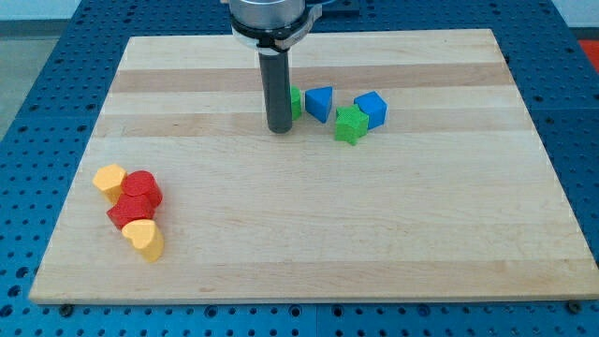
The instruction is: Move the blue triangle up a bit
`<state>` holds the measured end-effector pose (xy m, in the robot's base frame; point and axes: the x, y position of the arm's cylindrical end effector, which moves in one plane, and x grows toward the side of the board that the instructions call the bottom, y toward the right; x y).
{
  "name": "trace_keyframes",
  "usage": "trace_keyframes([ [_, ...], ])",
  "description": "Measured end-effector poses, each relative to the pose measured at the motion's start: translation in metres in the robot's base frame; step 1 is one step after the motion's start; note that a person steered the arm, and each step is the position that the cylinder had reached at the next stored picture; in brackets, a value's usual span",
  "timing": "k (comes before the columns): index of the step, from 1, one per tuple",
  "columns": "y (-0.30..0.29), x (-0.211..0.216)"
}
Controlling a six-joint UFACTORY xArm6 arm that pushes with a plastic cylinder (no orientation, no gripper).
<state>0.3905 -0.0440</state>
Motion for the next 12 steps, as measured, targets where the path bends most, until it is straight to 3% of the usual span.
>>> trace_keyframes([
  [3, 0.0, -0.056],
  [4, -0.001, -0.05],
  [5, -0.002, -0.015],
  [12, 0.073, -0.018],
])
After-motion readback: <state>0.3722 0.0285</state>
